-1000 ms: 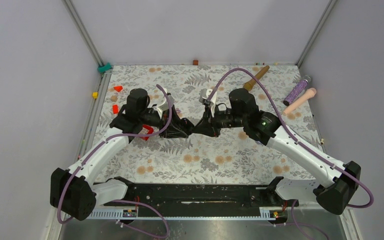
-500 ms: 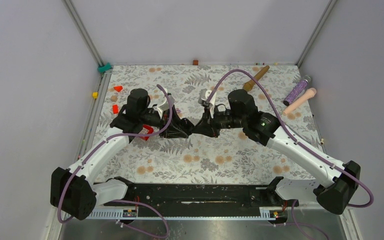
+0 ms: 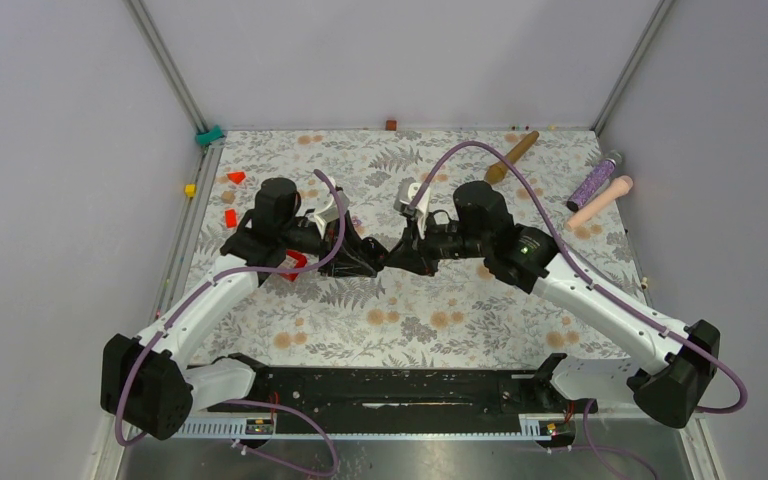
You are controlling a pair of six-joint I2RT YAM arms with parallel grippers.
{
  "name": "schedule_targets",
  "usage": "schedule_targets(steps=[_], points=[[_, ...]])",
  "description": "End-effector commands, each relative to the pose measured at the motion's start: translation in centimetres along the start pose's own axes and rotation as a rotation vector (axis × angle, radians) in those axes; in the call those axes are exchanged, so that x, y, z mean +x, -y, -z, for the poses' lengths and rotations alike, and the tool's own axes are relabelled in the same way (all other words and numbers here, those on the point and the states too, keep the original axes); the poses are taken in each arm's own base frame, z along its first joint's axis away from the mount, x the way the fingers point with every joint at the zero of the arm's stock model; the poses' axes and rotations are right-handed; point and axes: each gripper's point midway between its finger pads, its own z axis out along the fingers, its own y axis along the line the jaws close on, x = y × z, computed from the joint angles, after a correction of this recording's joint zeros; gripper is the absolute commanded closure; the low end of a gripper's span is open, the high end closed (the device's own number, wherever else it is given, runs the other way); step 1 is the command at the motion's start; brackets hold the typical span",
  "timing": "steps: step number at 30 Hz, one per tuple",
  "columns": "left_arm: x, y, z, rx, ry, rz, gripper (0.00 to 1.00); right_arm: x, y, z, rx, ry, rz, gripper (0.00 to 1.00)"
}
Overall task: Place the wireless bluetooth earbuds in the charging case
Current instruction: Place the earbud in the charging case.
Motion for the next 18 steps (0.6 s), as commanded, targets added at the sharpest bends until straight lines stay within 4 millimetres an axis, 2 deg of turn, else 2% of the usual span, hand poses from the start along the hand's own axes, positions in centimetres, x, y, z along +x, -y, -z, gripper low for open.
schedule_targets(steps=[1,18], points=[[-0.59,0.56,-0.16,0.038,0.013,-0.046,1.0,-0.76,0.04,-0.37,0.01,0.022,0.05,0.81],[-0.57,0.59,-0.19,0.04,0.013,-0.048,1.0,-0.5,0.37,-0.94,0.03,0.013,0.049,0.81]])
